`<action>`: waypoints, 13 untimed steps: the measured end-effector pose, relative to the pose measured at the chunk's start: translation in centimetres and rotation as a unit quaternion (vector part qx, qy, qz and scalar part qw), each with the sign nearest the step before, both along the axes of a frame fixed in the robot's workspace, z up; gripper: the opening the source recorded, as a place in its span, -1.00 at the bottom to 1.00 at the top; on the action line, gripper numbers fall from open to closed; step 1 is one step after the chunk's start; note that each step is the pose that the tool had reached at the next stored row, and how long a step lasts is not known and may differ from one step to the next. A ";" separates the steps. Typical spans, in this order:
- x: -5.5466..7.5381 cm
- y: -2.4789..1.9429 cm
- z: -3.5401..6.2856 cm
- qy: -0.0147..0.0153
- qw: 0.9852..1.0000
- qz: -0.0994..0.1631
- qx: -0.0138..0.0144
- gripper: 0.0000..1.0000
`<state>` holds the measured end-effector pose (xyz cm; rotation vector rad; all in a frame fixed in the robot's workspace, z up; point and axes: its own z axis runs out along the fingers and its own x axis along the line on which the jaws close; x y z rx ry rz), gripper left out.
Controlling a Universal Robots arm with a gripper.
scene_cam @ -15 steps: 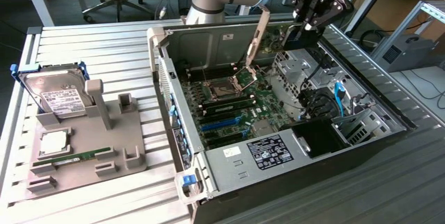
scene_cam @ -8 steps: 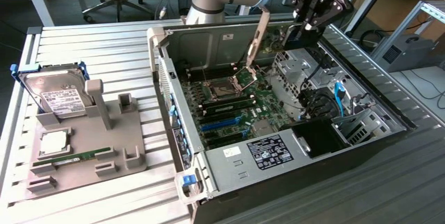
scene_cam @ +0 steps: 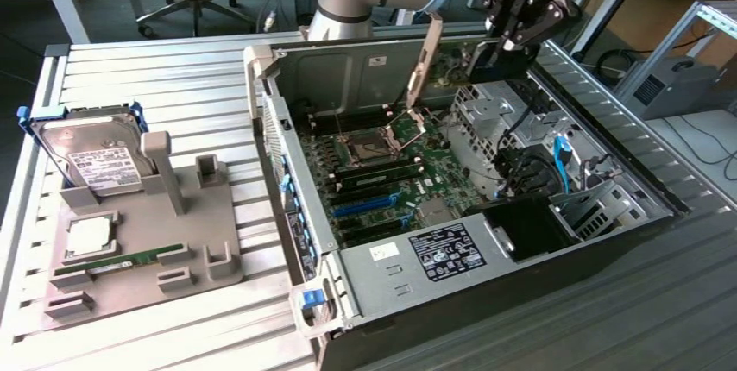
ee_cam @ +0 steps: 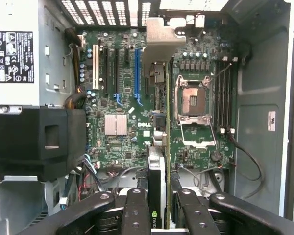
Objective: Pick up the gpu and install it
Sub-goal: 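Insert the gpu into the slot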
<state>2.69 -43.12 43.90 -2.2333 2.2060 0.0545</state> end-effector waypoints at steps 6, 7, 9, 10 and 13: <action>-0.7 0.00 -0.01 -0.002 1.000 0.000 0.000 -0.47; -0.9 0.00 -0.01 -0.002 1.000 0.000 0.000 -0.47; -1.4 0.00 -0.01 -0.002 1.000 0.000 0.000 -0.47; -1.7 0.00 -0.02 -0.002 1.000 0.000 0.000 -0.47; -2.5 0.01 -0.02 -0.003 1.000 -0.001 0.000 -0.47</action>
